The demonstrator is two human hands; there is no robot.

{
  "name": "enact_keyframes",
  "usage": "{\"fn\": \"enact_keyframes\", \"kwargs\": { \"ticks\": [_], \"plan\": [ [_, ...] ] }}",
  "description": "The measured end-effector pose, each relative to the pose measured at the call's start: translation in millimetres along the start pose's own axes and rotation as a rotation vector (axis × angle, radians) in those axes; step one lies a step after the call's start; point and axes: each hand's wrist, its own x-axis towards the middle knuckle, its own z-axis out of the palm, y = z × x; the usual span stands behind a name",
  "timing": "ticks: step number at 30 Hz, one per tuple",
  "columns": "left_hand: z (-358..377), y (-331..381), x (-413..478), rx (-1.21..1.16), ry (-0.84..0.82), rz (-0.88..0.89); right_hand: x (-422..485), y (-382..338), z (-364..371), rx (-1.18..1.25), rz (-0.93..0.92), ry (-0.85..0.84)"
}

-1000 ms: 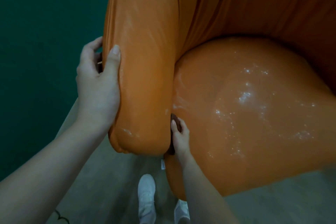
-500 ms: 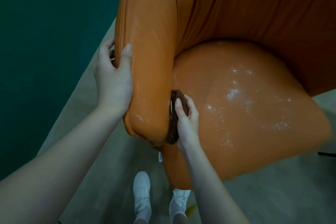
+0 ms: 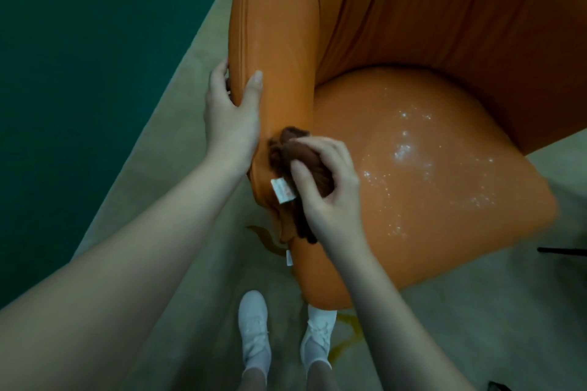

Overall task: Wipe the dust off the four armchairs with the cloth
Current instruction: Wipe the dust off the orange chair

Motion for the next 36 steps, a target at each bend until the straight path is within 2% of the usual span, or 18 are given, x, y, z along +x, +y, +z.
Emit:
{"fn": "enact_keyframes", "kwargs": {
  "ticks": [4, 8, 10, 14, 23, 28, 32, 36],
  "plan": [
    [-9, -2, -7, -0.003, -0.092, -0.039, 7, -10, 3, -0.099, -0.054, -0.105],
    [-16, 3, -10, -0.006, -0.126, -0.076, -26, -3, -15, -0.157, -0.081, -0.241],
    [-17, 4, -13, -0.017, -0.139, -0.099, -39, 1, -26, -0.125, 0.019, -0.223],
    [-20, 5, -23, -0.005, -0.148, -0.116, -35, -1, -34, -0.062, 0.187, -0.058],
    [-28, 0, -42, 0.008, -0.116, -0.12, -32, -4, -19, -0.064, 0.182, -0.109],
    [-29, -1, -64, 0.002, -0.032, -0.132, -27, 5, -50, -0.094, 0.21, -0.21],
    [-26, -7, -94, -0.006, 0.092, -0.132, -12, 10, -70, -0.097, 0.201, -0.292],
    [-10, -15, -132, -0.04, 0.265, -0.212, 0, 12, -99, -0.099, 0.191, -0.415]
  ]
}}
